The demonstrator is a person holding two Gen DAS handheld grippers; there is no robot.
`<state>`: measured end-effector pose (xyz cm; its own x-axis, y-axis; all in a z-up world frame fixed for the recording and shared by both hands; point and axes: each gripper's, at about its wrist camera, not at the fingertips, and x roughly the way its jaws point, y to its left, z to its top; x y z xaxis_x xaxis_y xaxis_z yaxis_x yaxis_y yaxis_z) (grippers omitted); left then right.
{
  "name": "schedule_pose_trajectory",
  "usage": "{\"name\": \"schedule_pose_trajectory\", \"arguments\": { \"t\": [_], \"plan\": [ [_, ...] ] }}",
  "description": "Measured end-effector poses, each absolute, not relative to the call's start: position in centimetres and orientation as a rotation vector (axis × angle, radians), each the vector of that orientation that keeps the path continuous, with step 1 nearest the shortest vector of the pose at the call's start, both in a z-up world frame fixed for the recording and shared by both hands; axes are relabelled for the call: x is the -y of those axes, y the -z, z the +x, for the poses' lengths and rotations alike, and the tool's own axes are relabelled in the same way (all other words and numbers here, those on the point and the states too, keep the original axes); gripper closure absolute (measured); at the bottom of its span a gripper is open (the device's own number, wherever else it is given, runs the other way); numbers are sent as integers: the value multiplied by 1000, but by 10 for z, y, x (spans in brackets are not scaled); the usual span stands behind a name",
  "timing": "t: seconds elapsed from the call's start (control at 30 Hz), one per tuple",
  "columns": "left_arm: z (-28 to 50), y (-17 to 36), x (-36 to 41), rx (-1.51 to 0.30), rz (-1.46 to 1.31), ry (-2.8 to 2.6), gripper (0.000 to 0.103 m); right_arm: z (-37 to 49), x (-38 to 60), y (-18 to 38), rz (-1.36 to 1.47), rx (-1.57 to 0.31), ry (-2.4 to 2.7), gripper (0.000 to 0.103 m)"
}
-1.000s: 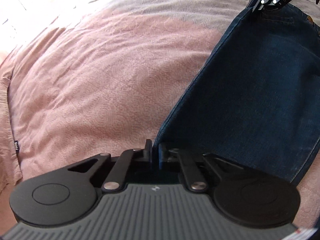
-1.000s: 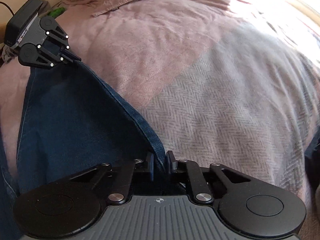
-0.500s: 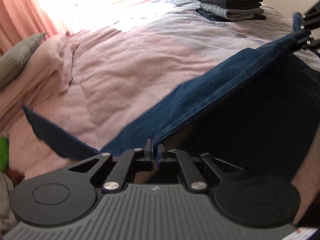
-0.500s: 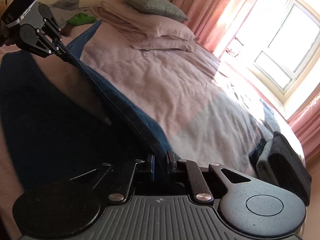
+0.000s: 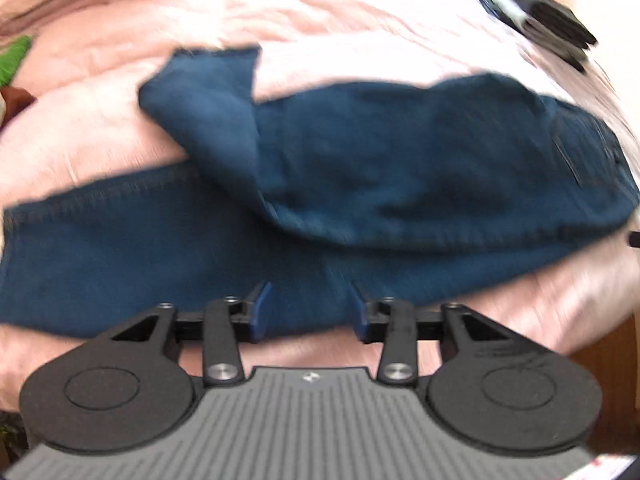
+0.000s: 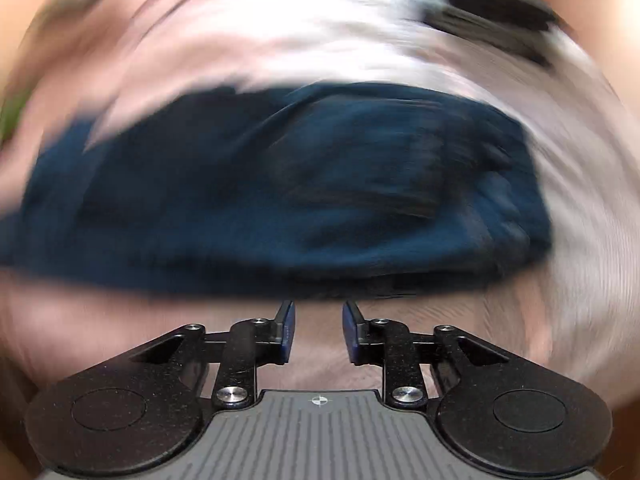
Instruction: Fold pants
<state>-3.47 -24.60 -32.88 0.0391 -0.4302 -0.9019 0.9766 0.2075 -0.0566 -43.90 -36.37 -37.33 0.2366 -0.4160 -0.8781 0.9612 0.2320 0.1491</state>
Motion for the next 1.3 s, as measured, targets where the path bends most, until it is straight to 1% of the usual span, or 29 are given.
{"name": "schedule_pose_trajectory", "arguments": {
  "t": [0.03, 0.1, 0.23, 0.27, 0.33, 0.47, 0.57, 0.63, 0.8, 0.9, 0.97, 1.17, 1.2, 1.23, 1.27, 1.3],
  "plan": [
    [-32, 327, 254, -962, 713, 1225, 50, -456, 371, 371, 920, -717, 1162, 75],
    [-27, 326, 267, -950, 678, 1201, 49, -490, 384, 372, 1088, -510, 1264, 69],
    [-10, 329, 288, -988, 587, 1142, 49, -557, 402, 393, 1371, -61, 1335, 68],
    [-5, 329, 290, -999, 567, 1127, 49, -568, 409, 397, 1409, 8, 1342, 68],
    [0, 330, 292, -1018, 536, 1105, 49, -584, 414, 407, 1451, 87, 1365, 68],
    [6, 331, 293, -1046, 494, 1067, 49, -598, 424, 422, 1522, 169, 1369, 68],
    [4, 327, 293, -1018, 505, 1050, 49, -606, 418, 417, 1539, 185, 1367, 68],
    [1, 325, 294, -995, 517, 1052, 49, -610, 414, 415, 1544, 151, 1396, 68],
    [-12, 331, 307, -897, 646, 1060, 49, -619, 407, 422, 1582, 125, 1403, 68],
    [-17, 340, 316, -855, 714, 1022, 51, -620, 411, 427, 1598, 173, 1385, 68],
    [-14, 345, 318, -853, 727, 996, 54, -621, 411, 427, 1606, 188, 1383, 68],
    [-8, 351, 316, -892, 686, 968, 55, -625, 407, 430, 1585, 188, 1361, 68],
    [-7, 352, 317, -894, 682, 963, 57, -625, 408, 431, 1580, 201, 1357, 68],
    [-7, 354, 318, -898, 678, 960, 63, -625, 409, 431, 1578, 201, 1357, 68],
    [-6, 355, 319, -896, 678, 956, 70, -624, 411, 431, 1570, 193, 1364, 74],
    [-6, 355, 319, -885, 685, 947, 87, -622, 412, 429, 1555, 175, 1379, 85]
  ]
}}
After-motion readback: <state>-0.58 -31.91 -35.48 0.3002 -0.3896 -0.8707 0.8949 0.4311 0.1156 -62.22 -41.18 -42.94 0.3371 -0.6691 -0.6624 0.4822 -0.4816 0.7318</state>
